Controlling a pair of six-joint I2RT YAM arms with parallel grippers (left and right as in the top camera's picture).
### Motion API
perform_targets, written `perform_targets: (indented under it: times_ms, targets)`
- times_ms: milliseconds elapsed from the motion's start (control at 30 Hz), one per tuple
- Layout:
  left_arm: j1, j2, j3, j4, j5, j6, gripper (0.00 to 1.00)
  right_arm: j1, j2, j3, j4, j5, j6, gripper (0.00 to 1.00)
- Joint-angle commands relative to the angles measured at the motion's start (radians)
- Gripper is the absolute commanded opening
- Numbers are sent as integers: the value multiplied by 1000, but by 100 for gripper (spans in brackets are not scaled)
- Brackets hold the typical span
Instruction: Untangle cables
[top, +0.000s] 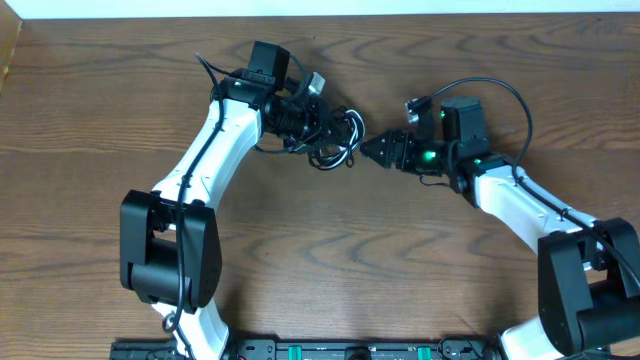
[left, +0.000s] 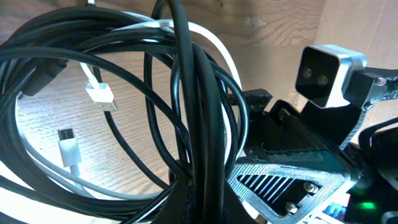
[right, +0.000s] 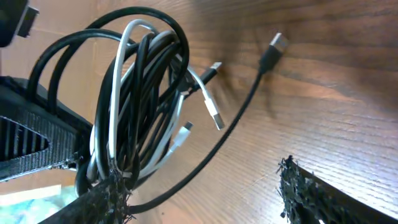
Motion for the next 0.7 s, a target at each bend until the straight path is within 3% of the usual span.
perform_targets:
  times_ms: [0,300,667]
  targets:
    - [-3,-10,24,0,51,-24,7,-6,-7,12,14,-55,50,77]
    - [-42,-10,20,4,-10,-23,7,-8,-7,12,121,-56,289,72]
    - [-73,-10,13,4,-11,-18,8,-5,-7,12,155,-6,316,74]
